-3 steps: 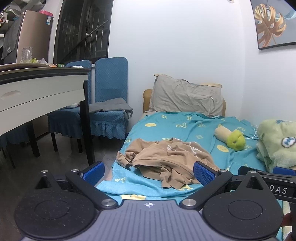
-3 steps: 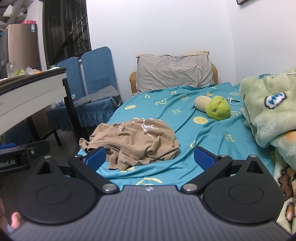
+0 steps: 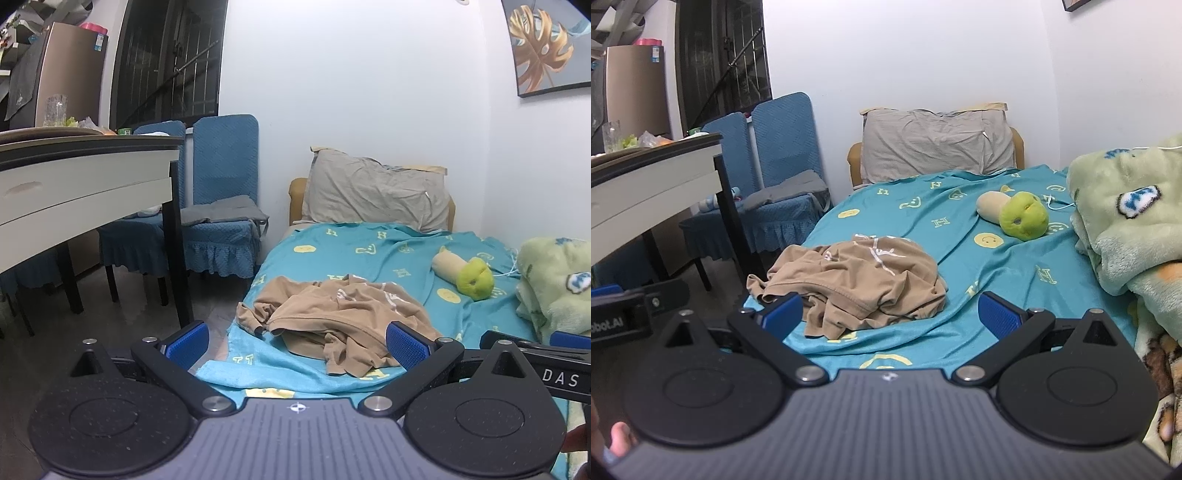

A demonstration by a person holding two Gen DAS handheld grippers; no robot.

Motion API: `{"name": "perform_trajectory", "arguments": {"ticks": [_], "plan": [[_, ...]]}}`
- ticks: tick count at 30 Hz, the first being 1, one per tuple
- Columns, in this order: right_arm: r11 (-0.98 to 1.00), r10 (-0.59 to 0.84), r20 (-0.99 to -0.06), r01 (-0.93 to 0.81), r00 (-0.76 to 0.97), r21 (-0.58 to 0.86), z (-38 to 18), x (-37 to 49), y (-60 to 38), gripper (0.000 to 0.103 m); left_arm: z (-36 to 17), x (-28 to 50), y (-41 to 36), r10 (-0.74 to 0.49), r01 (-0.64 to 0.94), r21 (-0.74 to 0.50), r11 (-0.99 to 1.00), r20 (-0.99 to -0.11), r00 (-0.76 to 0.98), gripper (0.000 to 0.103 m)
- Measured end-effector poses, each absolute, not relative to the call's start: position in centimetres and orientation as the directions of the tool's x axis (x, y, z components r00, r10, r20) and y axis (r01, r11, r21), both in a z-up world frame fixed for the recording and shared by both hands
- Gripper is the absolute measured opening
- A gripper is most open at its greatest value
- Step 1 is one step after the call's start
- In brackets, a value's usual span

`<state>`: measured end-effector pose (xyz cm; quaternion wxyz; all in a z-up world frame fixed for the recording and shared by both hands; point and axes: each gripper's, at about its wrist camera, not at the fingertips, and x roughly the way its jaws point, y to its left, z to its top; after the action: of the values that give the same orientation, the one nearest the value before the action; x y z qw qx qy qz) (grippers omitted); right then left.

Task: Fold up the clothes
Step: 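Move both grippers toward the crumpled tan T-shirt on the bed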

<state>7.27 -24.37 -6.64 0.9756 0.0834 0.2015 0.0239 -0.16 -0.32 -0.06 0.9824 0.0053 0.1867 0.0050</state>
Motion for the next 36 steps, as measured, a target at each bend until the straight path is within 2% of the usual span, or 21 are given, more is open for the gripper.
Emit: {"name": "perform_trajectory", "arguments": {"ticks": [17, 26, 36], "plan": [[0.990, 0.057, -0.390, -0.001, 0.919, 0.143, -6.4, 7.3, -24.1, 0.103, -0.8, 0.9, 0.2, 0.019, -0.021, -0.001, 1.000, -0.384, 0.923, 0.103], [0.983, 0.102, -0.390, -0.033, 0.915, 0.178, -6.4, 7.4, -24.1, 0.103, -1.0, 0.7, 0.2, 0.011, -0.015, -0.008, 1.000, -0.375, 0.927, 0.103], [0.982, 0.091, -0.381, -0.019, 0.920, 0.189, -6.8, 7.3, -24.1, 0.103, -1.0, 0.9, 0.9, 0.026, -0.040, -0.029, 0.999, -0.376, 0.926, 0.103]]}}
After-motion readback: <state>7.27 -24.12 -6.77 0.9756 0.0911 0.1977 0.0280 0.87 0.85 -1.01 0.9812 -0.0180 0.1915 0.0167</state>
